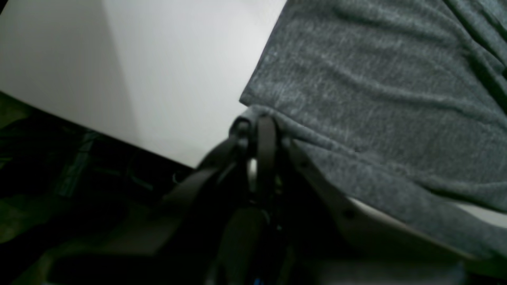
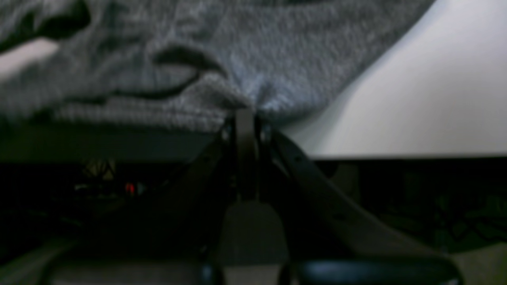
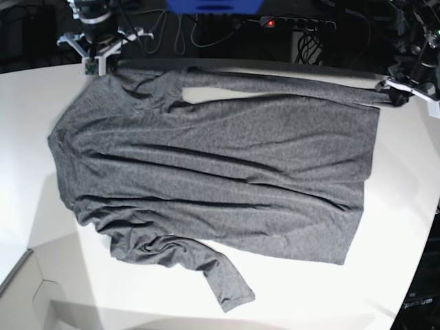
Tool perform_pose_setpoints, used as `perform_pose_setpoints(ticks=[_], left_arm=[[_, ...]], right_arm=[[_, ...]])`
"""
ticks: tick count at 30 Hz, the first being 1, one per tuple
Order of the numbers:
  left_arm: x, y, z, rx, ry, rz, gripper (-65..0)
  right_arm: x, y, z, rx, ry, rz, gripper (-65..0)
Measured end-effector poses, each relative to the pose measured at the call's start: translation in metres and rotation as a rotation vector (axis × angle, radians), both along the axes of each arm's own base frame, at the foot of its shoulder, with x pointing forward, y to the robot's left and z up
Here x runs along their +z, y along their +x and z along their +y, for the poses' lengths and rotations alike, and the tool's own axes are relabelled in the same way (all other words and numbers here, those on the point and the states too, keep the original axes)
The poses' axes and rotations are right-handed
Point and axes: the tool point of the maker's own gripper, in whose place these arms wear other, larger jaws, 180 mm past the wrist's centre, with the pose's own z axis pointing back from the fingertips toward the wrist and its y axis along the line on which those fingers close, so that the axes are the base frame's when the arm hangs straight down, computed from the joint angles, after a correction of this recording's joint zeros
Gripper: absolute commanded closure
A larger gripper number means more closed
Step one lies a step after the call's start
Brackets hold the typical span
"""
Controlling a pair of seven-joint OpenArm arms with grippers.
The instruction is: Layout the t-shirt on the table in an organized manner, then fold the t-shirt properly
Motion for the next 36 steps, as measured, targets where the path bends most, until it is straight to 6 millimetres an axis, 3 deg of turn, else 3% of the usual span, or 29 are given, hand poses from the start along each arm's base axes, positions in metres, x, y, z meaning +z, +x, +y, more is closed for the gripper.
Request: perform_pose_setpoints(ticks=[10, 19, 32, 36], left_arm=[[-0.010, -0.013, -0.007, 0.014, -0.025, 0.031, -0.1], [-0.011, -0.014, -0.008, 0.013, -0.031, 0.037, -0.1], [-0.024, -0.019, -0.012, 0.039, -0.071, 0.056, -0.1], [-0.021, -0.003, -0.011, 0.044, -0.075, 0.021, -0.1]], right_arm=[[0.003, -0.018, -0.002, 0.005, -0.009, -0.013, 0.0], [0.010, -0.024, -0.035, -0.108, -0.002, -0.045, 0.0], [0.011, -0.017, -0.029, -0.099, 0.011, -0.062, 0.0], [0.015, -0.001, -0.025, -0.090, 0.023, -0.101, 0.0]])
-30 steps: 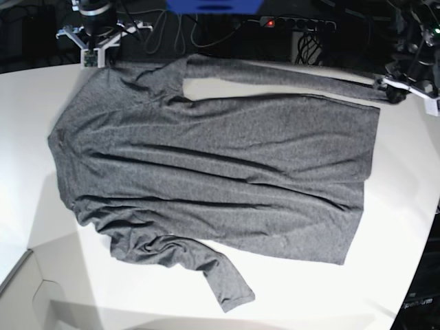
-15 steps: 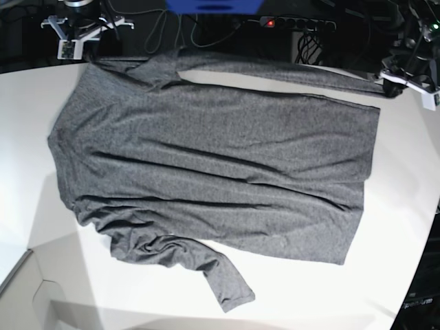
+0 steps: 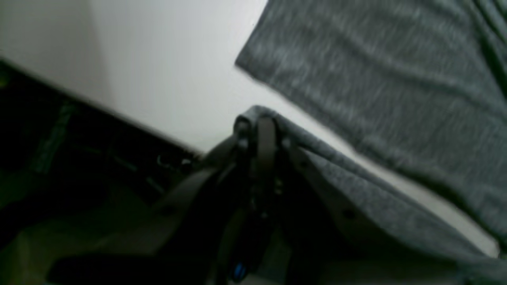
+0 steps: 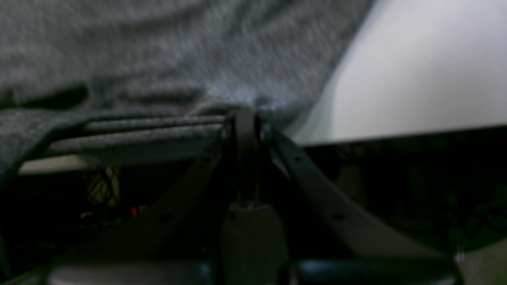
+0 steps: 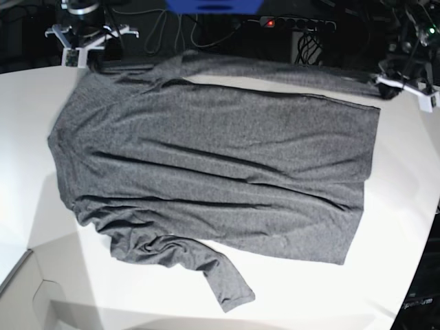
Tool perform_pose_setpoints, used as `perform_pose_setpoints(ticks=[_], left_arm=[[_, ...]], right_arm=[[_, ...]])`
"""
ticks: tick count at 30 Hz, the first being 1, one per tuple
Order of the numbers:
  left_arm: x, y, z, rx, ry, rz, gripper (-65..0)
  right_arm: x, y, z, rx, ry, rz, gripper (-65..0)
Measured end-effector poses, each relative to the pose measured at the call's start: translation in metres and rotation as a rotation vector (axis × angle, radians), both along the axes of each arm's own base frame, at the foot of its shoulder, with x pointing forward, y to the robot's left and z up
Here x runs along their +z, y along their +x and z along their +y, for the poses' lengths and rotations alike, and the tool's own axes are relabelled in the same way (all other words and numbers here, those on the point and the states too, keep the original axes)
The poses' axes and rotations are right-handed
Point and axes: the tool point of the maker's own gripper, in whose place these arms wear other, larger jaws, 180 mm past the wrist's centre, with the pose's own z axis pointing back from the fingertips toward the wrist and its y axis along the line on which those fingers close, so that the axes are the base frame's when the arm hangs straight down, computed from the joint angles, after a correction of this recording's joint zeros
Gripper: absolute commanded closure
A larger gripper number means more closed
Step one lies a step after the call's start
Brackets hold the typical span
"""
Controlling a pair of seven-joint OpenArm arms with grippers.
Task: Layout the t-shirt on the table in an organized manner, then fold the t-shirt properly
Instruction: 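Grasp the collar edge with both grippers and stretch it taut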
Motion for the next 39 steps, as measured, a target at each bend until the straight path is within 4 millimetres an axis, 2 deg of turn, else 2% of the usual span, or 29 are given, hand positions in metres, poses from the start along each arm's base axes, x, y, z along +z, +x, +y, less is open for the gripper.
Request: perform_pose_setpoints(ticks=[9, 14, 16, 27, 32, 39], left_arm=[[0.006, 0.016, 0.003, 0.003, -0.001, -0.041, -0.1], [0.000, 0.014, 0.004, 0.009, -0.006, -0.021, -0.1], [0.003, 0.021, 0.004, 0.009, -0.008, -0.041, -0.1], [0.014, 0.043, 0.004, 0.015, -0.019, -0.103, -0.1], [0.002, 0.047, 0.005, 0.035, -0.053, -0.086, -0.1], [-0.002, 0.048, 0.005, 0.041, -0.064, -0.079, -0.1]], right_arm=[[0.012, 0.038, 0.005, 0.010, 0.009, -0.093, 0.0], [0.020, 0.059, 0.006, 0.013, 0.012, -0.147, 0.0], [0.020, 0.066, 0.006, 0.012, 0.016, -0.161, 0.0], [0.002, 0.090, 0.008, 0.002, 0.050, -0.163, 0.0], [-0.006, 0.097, 0.010, -0.001, 0.063, -0.157, 0.0], [-0.004, 0.100, 0.009, -0.001, 0.064, -0.165, 0.0]])
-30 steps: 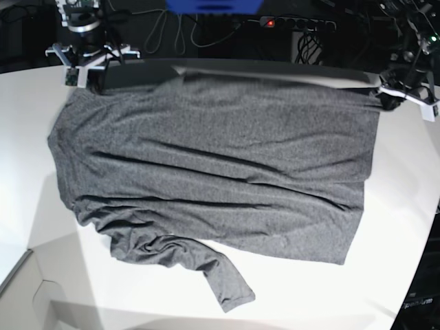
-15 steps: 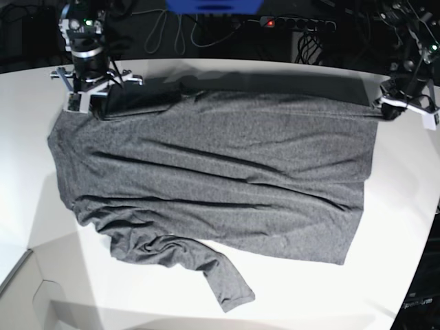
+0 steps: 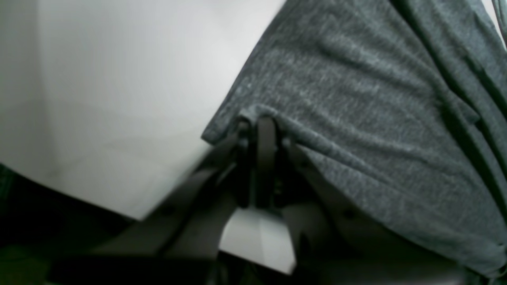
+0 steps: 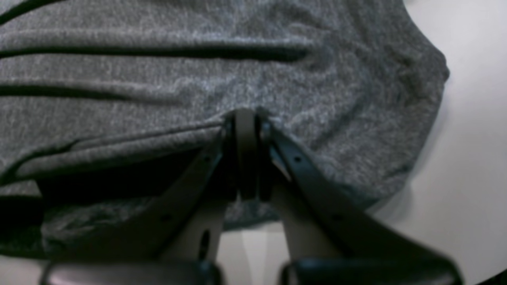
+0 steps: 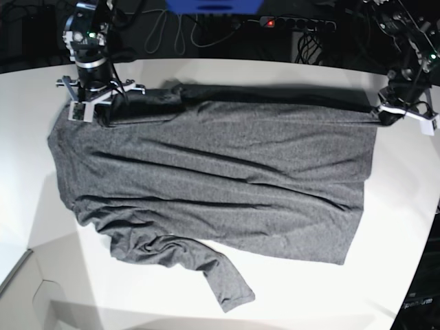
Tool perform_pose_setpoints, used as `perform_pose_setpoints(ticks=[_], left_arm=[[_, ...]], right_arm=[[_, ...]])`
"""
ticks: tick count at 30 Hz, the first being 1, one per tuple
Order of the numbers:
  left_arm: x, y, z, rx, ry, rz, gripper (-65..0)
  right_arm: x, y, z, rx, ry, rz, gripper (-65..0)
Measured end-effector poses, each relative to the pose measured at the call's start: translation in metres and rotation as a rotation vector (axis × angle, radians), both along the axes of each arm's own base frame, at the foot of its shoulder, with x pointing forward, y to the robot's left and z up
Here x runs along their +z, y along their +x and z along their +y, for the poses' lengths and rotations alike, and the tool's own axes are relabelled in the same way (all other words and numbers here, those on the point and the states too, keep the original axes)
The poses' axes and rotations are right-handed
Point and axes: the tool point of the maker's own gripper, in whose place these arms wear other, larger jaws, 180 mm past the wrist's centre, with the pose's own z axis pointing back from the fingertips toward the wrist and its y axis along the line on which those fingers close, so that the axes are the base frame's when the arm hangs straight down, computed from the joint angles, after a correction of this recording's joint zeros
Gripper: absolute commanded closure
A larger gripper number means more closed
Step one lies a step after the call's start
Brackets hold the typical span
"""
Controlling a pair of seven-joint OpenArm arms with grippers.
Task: Layout the t-shirt on the table in an organized manner, then fold the t-shirt properly
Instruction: 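Grasp the collar edge with both grippers and stretch it taut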
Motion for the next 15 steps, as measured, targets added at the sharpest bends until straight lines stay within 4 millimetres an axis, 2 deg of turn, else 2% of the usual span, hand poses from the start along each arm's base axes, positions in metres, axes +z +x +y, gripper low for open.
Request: perform_pose_setpoints(ticks=[11, 15], left_arm=[[0.008, 0.022, -0.012, -0.045, -0.054, 0.022, -0.2], [0.007, 0.021, -0.010, -0.043, -0.042, 0.031, -0.1]], right_arm=[[0.002, 0.005, 0.004, 0.026, -0.005, -0.008, 0.0], [0.002, 0.005, 0.006, 0.030, -0.003, -0.009, 0.0]])
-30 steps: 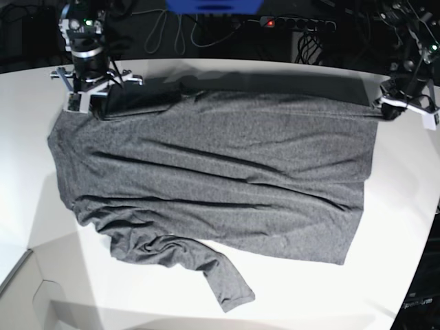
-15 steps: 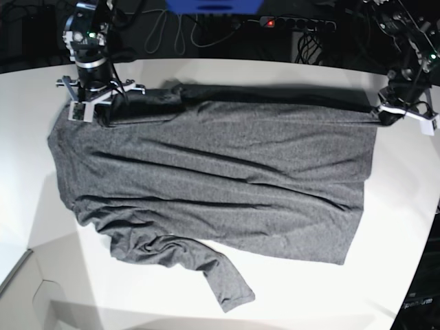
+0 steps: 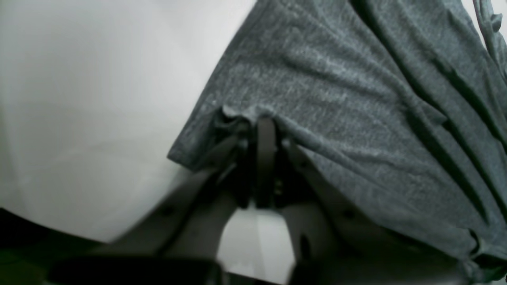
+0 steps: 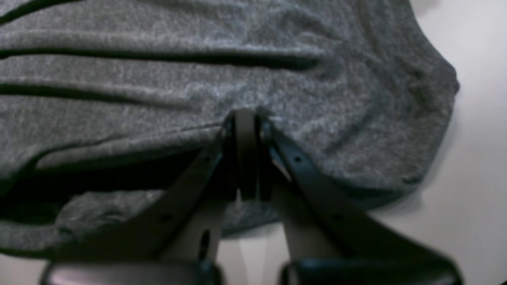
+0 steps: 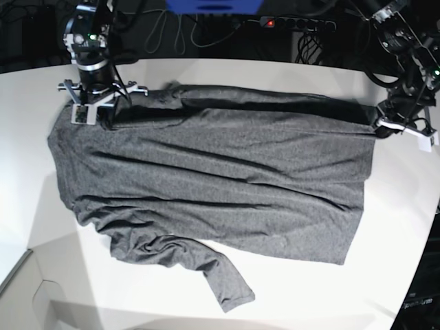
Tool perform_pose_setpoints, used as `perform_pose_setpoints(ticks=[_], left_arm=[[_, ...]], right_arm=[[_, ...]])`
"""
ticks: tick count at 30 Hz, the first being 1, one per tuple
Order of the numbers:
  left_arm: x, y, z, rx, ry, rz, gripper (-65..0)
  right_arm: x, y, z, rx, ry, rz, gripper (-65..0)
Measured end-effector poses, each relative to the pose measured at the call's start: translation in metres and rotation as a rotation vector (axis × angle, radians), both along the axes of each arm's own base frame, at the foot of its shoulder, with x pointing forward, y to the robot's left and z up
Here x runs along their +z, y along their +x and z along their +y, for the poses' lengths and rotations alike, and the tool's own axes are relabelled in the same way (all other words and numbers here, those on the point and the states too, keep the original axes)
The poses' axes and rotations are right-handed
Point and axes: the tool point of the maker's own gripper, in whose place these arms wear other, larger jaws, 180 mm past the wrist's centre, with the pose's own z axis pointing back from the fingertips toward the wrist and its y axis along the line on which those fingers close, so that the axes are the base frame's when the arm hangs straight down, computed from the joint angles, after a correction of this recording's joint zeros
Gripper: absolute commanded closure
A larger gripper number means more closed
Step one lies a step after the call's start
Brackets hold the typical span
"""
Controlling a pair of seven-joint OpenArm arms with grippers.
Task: Layout the t-shirt on the table in an organized manner, then fold the t-shirt properly
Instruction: 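Grasp the collar edge with both grippers and stretch it taut, then hold the shirt edge with both grippers and drag it away from the hem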
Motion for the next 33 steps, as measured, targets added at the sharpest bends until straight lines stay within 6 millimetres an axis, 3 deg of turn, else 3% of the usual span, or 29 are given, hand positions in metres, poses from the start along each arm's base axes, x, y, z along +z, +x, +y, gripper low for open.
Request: perform_pose_setpoints(ticks=[5, 9, 12, 19, 26, 33], left_arm=[[-0.008, 0.004, 0.013, 0.020, 0.063, 0.049, -0.5], [-0.046, -0.008, 0.012, 0.036, 0.009, 0.164, -0.5], [-0.062, -0.016, 0.009, 0.045, -0.025, 0.205, -0.5], [-0.061, -0.006, 0.006, -0.014, -0.003, 0.212, -1.1], [-0.060, -0.006, 0.007, -0.027, 0.006, 0.215, -10.6], [-0.059, -0.006, 0.008, -0.027, 0.014, 0.216, -10.8]], right_arm=[[0.000, 0.000, 0.000, 0.000, 0.000, 0.000, 0.0], [0.000, 0.000, 0.000, 0.000, 0.000, 0.000, 0.0], [0.000, 0.000, 0.000, 0.000, 0.000, 0.000, 0.0], [-0.006, -0.004, 0.000, 0.000, 0.004, 0.031, 0.0], [-0.008, -0.005, 0.001, 0.000, 0.006, 0.044, 0.0], [-0.009, -0.006, 0.000, 0.000, 0.006, 0.044, 0.0]])
